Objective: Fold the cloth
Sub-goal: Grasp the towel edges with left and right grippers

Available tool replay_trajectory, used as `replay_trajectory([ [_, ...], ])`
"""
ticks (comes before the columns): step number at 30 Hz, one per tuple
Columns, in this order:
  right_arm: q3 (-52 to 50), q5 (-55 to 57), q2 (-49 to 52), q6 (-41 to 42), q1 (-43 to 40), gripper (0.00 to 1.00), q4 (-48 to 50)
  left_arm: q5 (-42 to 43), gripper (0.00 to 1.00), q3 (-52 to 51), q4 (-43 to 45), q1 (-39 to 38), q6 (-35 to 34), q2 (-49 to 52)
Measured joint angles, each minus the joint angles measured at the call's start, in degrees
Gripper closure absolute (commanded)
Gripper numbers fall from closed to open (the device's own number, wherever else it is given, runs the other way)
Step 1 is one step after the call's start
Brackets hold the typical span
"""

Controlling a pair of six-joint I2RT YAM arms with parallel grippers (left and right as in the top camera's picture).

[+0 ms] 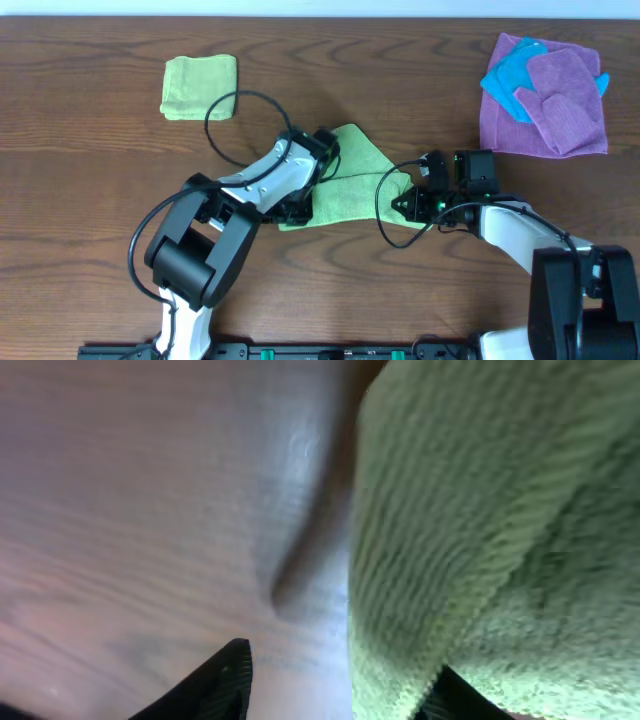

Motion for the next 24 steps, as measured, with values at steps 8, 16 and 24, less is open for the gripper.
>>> replay_trajectory([
  [8, 0.0, 0.0, 0.0, 0.0, 0.1, 0.95, 0.0, 1.5, 0.94, -0.8, 3.1, -1.1, -0.9, -0.1],
  [16, 0.0, -0.5, 0.0, 0.0, 0.1, 0.98, 0.2, 0.8, 0.94, -0.6, 2.6, -1.2, -0.9, -0.1],
  [24, 0.6, -4.4, 0.0, 2.2, 0.1, 0.98, 1.1, -2.9, 0.94, 8.2, -5.0, -1.1, -0.6, -0.3],
])
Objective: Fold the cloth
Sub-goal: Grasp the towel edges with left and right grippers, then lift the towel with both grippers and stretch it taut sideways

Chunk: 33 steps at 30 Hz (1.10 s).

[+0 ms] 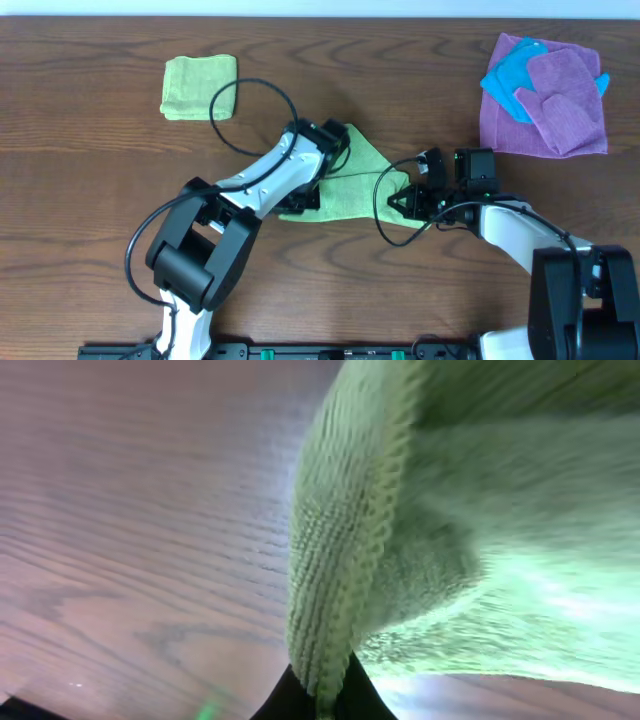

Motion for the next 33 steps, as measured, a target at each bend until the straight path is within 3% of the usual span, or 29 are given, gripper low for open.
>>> replay_trajectory([
  [8, 10.7, 0.1, -3.5, 1.1, 0.0, 0.98, -12.2, -0.6, 0.94, 9.9, -5.2, 2.2, 0.2, -1.5],
  [16, 35.5, 7.7, -7.8, -0.2, 0.0, 0.99, -22.7, 0.4, 0.94, 26.8, -6.5, 8.4, 2.3, -1.6],
  [22, 48.2, 11.4, -8.3, -4.5, 0.4, 0.99, -26.7, 3.6, 0.94, 38.9, -6.6, 12.7, 4.6, -2.1],
  [29, 49.4, 13.4, -8.5, -8.3, 0.9, 0.98, -41.0, 6.0, 0.94, 41.4, -15.0, 13.5, 6.3, -3.0],
  [33, 44.9, 14.0, -8.5, -10.9, 1.1, 0.98, -44.7, 4.9, 0.94, 39.3, -19.5, 12.9, 7.6, -3.0],
])
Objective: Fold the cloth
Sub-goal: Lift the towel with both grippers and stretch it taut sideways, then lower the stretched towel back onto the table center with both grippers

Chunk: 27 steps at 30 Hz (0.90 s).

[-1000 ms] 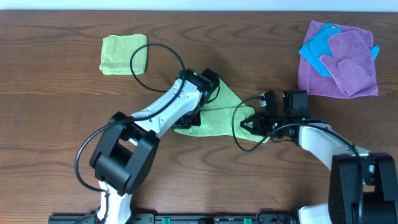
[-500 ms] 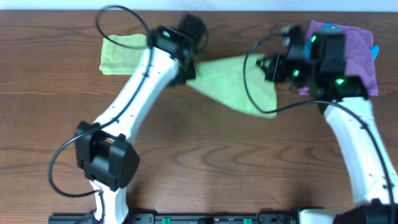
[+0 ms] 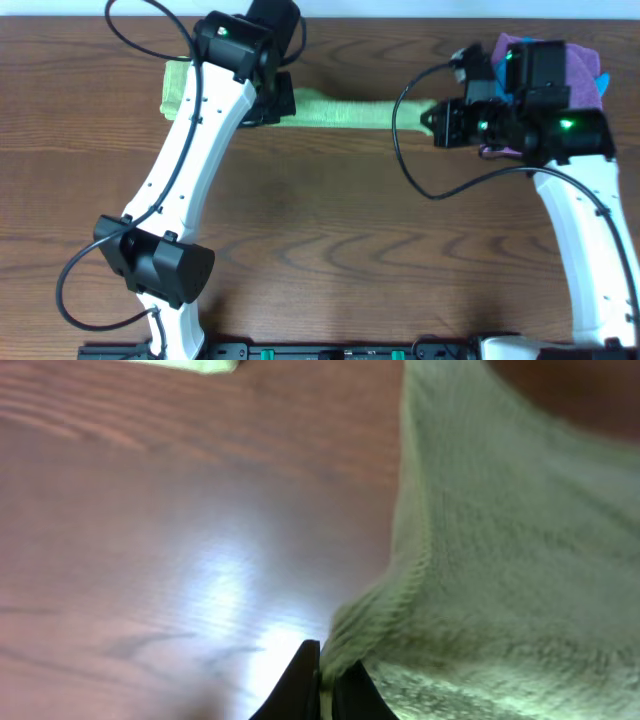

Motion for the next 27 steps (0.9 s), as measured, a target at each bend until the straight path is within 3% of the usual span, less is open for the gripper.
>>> replay_trajectory([
  [6, -13.0, 4.9, -0.7, -2.7, -0.7, 0.99, 6.0, -4.3, 0.94, -12.7, 4.3, 0.3, 0.6, 0.2],
  [10, -17.3, 5.9, -1.6, -3.9, -1.0, 0.98, 4.7, -4.6, 0.94, -19.2, 6.5, -0.3, 0.7, 0.2],
  [25, -30.3, 9.8, -2.1, -1.7, 4.7, 0.98, -7.4, -2.4, 0.94, -23.5, 2.9, -11.2, 0.6, 0.2],
  [26, -30.7, 11.4, -2.1, -0.3, 4.7, 0.97, -8.0, -2.4, 0.94, -24.3, 3.3, -11.9, 0.6, 0.2],
  [27, -30.8, 13.5, -2.1, 1.5, 4.7, 0.87, -8.3, -2.4, 0.94, -25.1, 4.2, -12.6, 0.3, 0.2],
])
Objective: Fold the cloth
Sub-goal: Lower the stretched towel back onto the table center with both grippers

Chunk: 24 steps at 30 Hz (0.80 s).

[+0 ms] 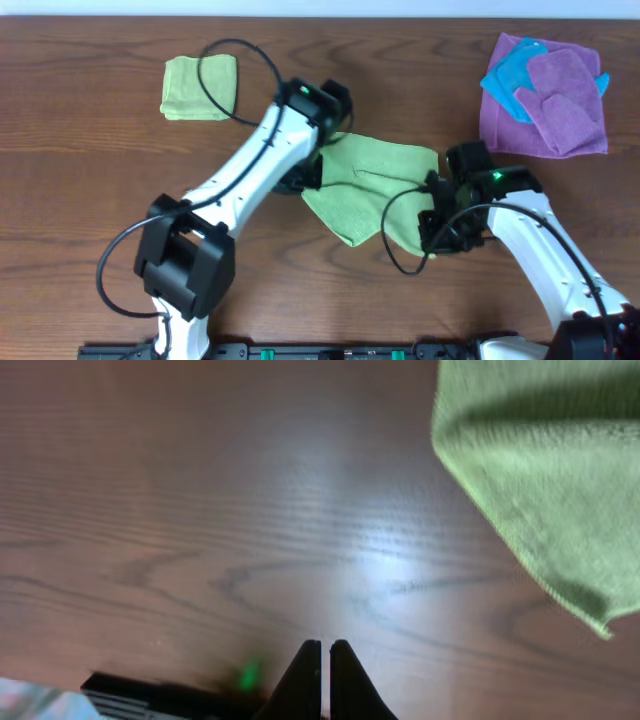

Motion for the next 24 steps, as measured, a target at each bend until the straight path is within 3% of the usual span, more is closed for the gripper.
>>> replay_trajectory([
  [2, 0.0, 4.6, 0.0, 3.9, 0.0, 0.52, 0.5, 0.5, 0.94, -2.0, 2.8, -1.4, -0.3, 0.0],
  [3, 0.0, 6.7, 0.0, 5.4, 0.0, 0.43, 1.3, 1.0, 0.94, -3.1, 4.9, -2.0, -0.5, 0.0],
  [7, 0.0, 10.6, -0.1, 8.7, 0.0, 0.31, 3.9, 4.1, 0.94, -7.1, 12.0, -3.3, -0.6, 0.0],
  [9, 0.0, 11.4, -0.1, 9.1, 0.0, 0.31, 6.4, 6.1, 0.94, -9.2, 15.9, -4.0, -0.6, 0.0],
  [12, 0.0, 9.8, -0.1, 8.2, 0.0, 0.51, 11.4, 8.4, 0.94, -10.3, 18.3, -4.8, -0.6, 0.0],
  [13, 0.0, 8.8, -0.1, 8.2, 0.0, 0.62, 13.5, 9.1, 0.94, -10.4, 19.1, -5.0, -0.6, 0.0],
  [15, 0.0, 6.8, -0.2, 7.8, 0.0, 0.95, 17.2, 10.1, 0.94, -10.4, 20.2, -5.4, -0.6, 0.0],
  [16, 0.0, 5.9, -0.2, 7.5, 0.0, 0.99, 18.9, 10.5, 0.94, -10.4, 20.6, -5.5, -0.6, 0.0],
  [24, 0.0, 3.4, -0.2, 5.5, 0.0, 0.99, 33.8, 13.1, 0.94, -11.8, 24.3, -7.6, -0.5, 0.0],
])
